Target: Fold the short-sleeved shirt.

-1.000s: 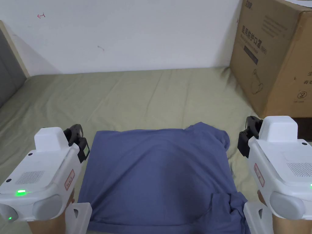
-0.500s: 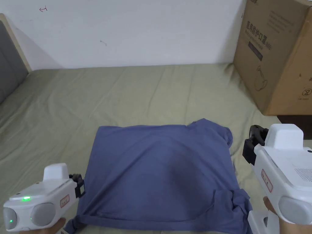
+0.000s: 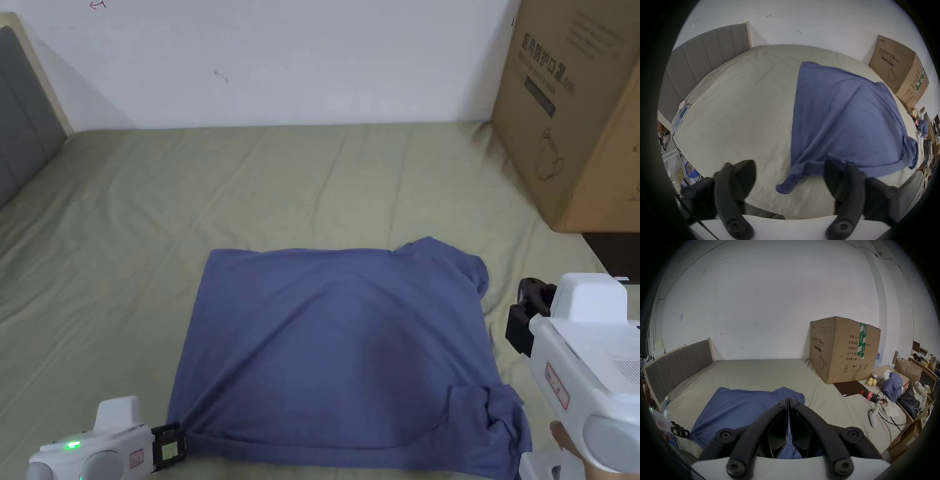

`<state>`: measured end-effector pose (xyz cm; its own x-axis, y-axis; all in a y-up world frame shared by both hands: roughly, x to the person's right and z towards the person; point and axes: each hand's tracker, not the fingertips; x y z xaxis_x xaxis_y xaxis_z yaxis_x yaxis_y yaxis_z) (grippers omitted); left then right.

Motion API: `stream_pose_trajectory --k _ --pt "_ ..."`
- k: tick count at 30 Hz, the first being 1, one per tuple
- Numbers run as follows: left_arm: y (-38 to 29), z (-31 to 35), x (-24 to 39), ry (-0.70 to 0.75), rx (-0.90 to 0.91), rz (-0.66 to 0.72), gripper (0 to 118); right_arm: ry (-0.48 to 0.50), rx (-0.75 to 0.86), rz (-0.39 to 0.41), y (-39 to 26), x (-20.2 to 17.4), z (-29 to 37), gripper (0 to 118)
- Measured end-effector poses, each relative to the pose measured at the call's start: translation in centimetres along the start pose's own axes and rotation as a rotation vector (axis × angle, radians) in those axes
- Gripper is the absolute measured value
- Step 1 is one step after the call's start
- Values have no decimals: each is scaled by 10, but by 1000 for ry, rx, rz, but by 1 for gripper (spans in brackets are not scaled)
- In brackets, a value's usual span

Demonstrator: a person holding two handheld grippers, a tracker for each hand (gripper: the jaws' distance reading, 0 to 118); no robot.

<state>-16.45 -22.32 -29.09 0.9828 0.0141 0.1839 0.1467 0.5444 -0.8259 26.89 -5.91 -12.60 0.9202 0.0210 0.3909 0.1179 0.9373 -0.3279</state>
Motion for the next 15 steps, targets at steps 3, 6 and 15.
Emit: stream_pose_trajectory --k 3,6,15 --pt "-7 -11 -2 -18 -21 -8 55 -2 -13 -5 -5 1 0 1" --pt "-12 -15 -1 -136 -39 16 5 -21 -39 -12 -12 6 -2 1" --pt "-5 12 6 -98 38 -19 2 -40 -434 -50 -105 34 -35 90"
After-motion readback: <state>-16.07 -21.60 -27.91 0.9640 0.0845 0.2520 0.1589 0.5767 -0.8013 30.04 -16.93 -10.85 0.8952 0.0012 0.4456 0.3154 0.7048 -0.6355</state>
